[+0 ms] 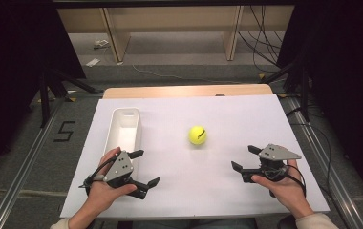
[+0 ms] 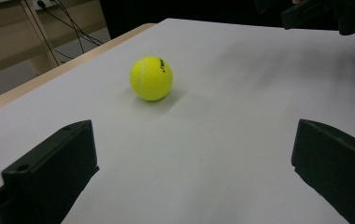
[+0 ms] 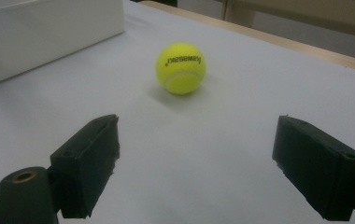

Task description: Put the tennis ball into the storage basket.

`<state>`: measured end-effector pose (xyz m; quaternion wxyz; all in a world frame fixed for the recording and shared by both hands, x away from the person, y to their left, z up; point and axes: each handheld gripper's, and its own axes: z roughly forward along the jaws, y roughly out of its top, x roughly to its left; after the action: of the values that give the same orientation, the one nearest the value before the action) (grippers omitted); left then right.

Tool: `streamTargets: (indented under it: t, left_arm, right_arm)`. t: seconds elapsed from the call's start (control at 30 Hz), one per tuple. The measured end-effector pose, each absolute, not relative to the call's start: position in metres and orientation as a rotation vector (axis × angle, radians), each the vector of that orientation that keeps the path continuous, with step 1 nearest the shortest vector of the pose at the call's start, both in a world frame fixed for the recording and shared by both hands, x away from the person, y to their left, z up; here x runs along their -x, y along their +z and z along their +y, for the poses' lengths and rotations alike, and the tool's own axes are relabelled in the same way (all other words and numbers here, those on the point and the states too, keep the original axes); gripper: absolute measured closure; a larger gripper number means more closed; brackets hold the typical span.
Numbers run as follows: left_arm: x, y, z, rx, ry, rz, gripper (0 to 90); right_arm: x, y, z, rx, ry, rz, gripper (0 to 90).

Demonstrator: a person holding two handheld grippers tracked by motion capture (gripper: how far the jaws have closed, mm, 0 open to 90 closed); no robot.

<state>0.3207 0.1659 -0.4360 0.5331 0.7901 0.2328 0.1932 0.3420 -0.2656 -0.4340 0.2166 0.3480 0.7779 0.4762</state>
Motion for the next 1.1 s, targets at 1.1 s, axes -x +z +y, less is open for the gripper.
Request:
streamTargets:
  t: [1.1]
  left_arm:
    - [-0.319, -0.434, 0.165, -1.876, 0.46, 0.538, 0.0]
  right_arm:
    - [-0.384, -0.433, -0.219, -0.929, 1.305, 2.167, 15.4]
